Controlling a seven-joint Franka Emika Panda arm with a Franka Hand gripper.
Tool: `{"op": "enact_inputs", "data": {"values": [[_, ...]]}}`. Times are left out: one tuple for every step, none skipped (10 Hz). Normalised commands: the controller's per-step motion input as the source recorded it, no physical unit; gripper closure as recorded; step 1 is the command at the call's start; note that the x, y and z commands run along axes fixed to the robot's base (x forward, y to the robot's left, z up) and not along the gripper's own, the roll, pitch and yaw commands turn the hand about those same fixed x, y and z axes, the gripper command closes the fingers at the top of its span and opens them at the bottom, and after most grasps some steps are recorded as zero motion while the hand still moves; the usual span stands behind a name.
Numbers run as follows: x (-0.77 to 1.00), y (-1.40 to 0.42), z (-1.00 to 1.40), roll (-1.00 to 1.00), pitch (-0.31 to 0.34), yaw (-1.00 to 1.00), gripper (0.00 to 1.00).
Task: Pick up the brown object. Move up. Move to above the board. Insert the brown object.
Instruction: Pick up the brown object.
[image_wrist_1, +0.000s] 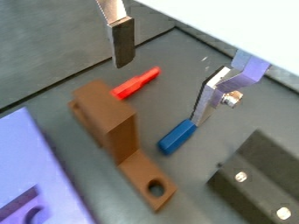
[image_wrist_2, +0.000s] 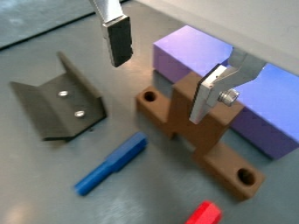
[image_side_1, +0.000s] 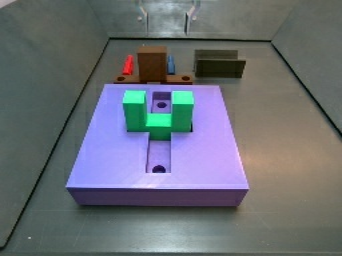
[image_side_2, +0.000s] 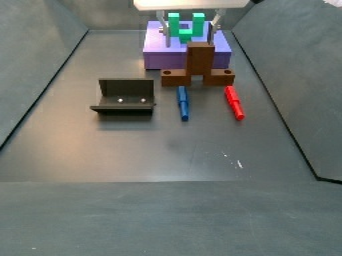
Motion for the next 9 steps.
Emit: {"op": "enact_inputs", "data": {"values": [[-0.17, -0.43, -0.1, 0.05, -0.019, 0.06, 0.0], [-0.18, -0.42, -0.07, 0.04, -0.011, 0.05, 0.0], [-0.17, -0.4, -0.04, 0.02, -0.019, 0.03, 0.0], [-0.14, -0.38, -0.07, 0.0, -0.037, 0.04, 0.0], [-0.2, -0.27, -0.04, 0.0, -0.027, 0.01, 0.0], [-0.28, -0.04, 0.0, 0.0, -0.026, 0.0, 0.0], [-0.18, 0.01, 0.0, 0.0, 0.0, 0.0, 0.0], [-0.09, 0.11, -0.05, 0.0, 0.0, -0.07, 0.0], [-0.09, 0.07, -0.06, 0.0, 0.0, -0.07, 0.0]]}}
